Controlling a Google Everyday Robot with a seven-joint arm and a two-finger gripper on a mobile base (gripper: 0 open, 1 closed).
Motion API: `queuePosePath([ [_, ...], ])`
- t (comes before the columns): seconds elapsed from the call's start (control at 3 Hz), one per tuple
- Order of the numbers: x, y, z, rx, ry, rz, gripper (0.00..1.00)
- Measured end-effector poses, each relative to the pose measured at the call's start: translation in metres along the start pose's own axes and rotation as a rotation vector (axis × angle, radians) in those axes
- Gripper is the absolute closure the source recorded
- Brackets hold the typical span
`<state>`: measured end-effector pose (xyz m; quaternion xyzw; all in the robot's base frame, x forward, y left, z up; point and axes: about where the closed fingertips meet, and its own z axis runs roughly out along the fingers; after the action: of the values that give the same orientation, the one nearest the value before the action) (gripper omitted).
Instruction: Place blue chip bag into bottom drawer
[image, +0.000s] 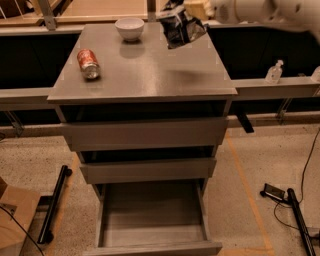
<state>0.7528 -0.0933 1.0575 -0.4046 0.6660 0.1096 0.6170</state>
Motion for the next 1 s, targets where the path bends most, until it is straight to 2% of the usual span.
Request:
queuePosePath([
  [0.33,-0.023,0.016,-0.027,-0.045,0.035,-0.028,1.0],
  [0.67,-0.022,0.016,-0.026,-0.047,0.035,-0.028,1.0],
  [1.0,-0.02,0.034,-0.022,-0.109,0.057,-0.036,1.0],
])
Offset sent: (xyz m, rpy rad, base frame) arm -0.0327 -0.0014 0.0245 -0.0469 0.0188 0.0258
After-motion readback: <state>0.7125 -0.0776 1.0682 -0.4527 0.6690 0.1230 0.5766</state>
